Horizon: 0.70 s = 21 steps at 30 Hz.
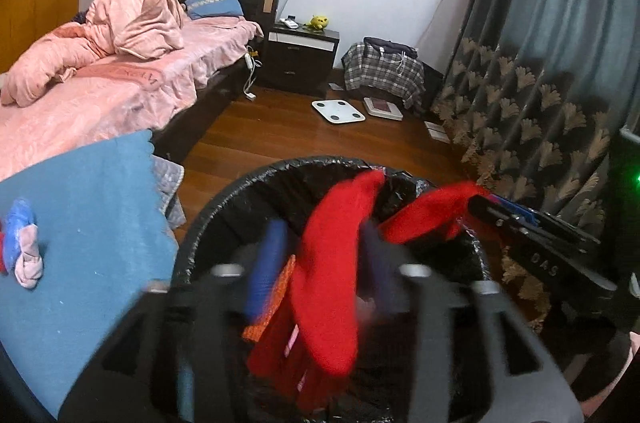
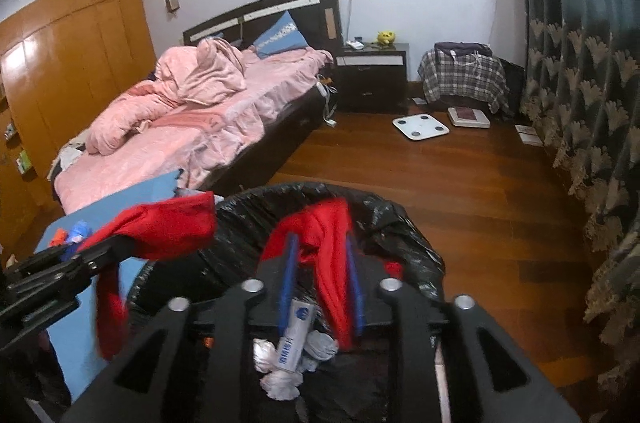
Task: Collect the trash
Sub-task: 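Open both tools to drop the red cloths into the bin, then move both open tools back to the remaining pile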
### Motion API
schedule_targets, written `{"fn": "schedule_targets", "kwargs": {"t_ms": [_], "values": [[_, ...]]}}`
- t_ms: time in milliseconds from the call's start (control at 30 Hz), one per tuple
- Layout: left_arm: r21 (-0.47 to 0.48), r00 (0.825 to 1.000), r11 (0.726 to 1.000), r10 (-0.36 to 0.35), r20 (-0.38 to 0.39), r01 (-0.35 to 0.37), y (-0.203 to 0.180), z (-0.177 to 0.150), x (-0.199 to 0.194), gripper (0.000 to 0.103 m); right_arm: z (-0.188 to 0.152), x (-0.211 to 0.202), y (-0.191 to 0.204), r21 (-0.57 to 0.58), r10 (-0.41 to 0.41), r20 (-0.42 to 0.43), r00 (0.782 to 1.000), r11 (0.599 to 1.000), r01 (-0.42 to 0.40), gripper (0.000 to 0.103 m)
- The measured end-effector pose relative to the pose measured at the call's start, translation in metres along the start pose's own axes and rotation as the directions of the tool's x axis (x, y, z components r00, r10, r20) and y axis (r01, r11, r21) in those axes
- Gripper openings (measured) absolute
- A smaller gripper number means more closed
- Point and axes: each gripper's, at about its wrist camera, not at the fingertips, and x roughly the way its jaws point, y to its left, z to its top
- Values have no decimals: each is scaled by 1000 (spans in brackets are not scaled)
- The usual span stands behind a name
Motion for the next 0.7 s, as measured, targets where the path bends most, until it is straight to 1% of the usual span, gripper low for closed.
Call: {"fn": "schedule_targets", "kwargs": {"t_ms": [33,67,100,167,200,267,333,367,433,500,633,700], "values": [[-3,1000,1000,-3,1,3,1,-1,-1,61,-1,-1,1,-7,-13,4,1000,1000,13,50],[-3,1000,1000,-3,0,3,2,-2,-1,62,-1,-2,2,-9,-18,7,1000,1000,18,59],[-5,1000,1000,0,-2,0,3,-3,-2,65,-2,-3,2,-8,-21,11,1000,1000,21,62],[-14,1000,1000,12,7,-12,9,-5,-8,69,-2,-6,2,-3,-26,19,999,1000,26,76],[-19,1000,1000,23,17,-23,13,-6,-12,71,-2,-7,3,0,-25,23,999,1000,25,78],[-33,998,998,55,30,-54,23,-7,-20,73,0,-9,3,7,-20,34,999,1000,20,89],[-54,994,994,94,48,-91,36,-8,-31,79,2,-13,9,13,-10,50,999,1000,9,95],[-68,991,991,123,57,-119,45,-10,-39,80,3,-13,10,13,-4,53,999,1000,3,97],[-86,983,983,168,70,-162,62,-12,-51,84,6,-14,18,5,18,52,998,1000,-18,97],[-106,971,971,225,83,-216,80,-17,-67,86,8,-14,32,-9,43,50,998,999,-43,97],[-149,937,936,334,97,-319,118,-27,-99,89,10,-10,64,-41,101,40,994,994,-99,97],[-183,918,913,385,96,-364,141,-34,-116,89,8,-6,86,-66,136,27,990,989,-134,97]]}}
